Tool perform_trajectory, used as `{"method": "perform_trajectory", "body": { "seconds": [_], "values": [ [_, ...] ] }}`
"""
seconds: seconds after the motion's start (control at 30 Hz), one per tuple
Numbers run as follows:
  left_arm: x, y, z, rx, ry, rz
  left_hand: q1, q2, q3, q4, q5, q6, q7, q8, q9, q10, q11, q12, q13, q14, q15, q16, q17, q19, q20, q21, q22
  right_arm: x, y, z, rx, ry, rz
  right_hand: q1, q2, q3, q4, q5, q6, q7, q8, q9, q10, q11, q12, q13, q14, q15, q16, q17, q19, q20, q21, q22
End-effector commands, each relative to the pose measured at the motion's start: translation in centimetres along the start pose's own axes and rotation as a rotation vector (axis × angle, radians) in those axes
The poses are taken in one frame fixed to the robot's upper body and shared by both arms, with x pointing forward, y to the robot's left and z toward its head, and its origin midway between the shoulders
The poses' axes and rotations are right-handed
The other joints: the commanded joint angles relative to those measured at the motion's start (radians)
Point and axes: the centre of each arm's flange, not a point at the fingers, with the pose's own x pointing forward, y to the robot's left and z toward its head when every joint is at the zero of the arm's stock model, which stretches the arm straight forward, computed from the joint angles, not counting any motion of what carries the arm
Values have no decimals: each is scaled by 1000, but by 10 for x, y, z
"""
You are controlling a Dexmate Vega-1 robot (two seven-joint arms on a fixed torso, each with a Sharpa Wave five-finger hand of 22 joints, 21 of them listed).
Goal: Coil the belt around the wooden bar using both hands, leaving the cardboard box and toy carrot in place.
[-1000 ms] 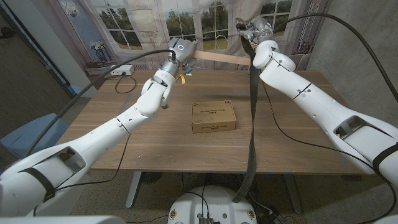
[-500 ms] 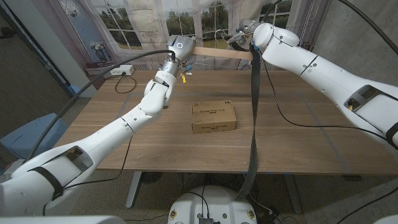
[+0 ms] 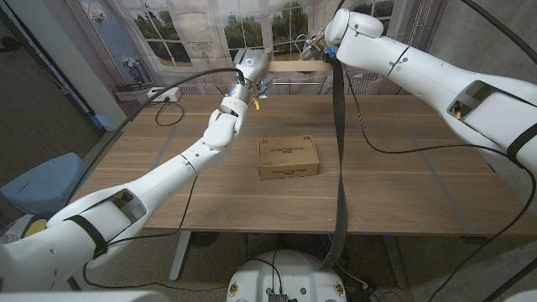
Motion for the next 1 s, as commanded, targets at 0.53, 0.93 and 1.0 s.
{"method": "perform_trajectory", "body": {
  "seconds": [0.53, 0.93, 1.0],
  "values": [
    [15, -6, 3, 15, -18, -45, 2, 11, -1, 2, -5, 0, 0, 7, -4, 0, -6, 6, 1, -1, 1, 10, 4, 4, -87, 2, 7, 3, -5, -59, 400, -108, -147, -579, 17, -46, 186, -39, -484, -69, -197, 0, -491, 108, -497, -288, -567, 205, -640, -565, -237, 143, -193, 6],
    [20, 0, 7, 37, -12, -52, 2, 11, -1, 2, -7, -1, -2, 12, -8, -1, -5, 6, 1, -4, 0, 9, 1, 4, -87, 1, 5, -31, -1, -105, 597, -191, -375, -688, 9, -96, 175, -31, -503, -75, -189, -29, -536, 109, -506, -318, -665, 230, -693, -594, -375, 165, -278, 4],
    [22, 1, 7, 39, -6, -56, 2, 10, -2, 2, -7, -2, -3, 13, -10, -1, -6, 6, 1, -1, 0, 11, 1, 5, -87, 1, 4, -41, 2, -117, 637, -211, -422, -686, -3, -101, 166, -30, -521, -75, -193, -32, -540, 108, -506, -321, -674, 230, -699, -600, -378, 172, -285, 3]
  ]
}}
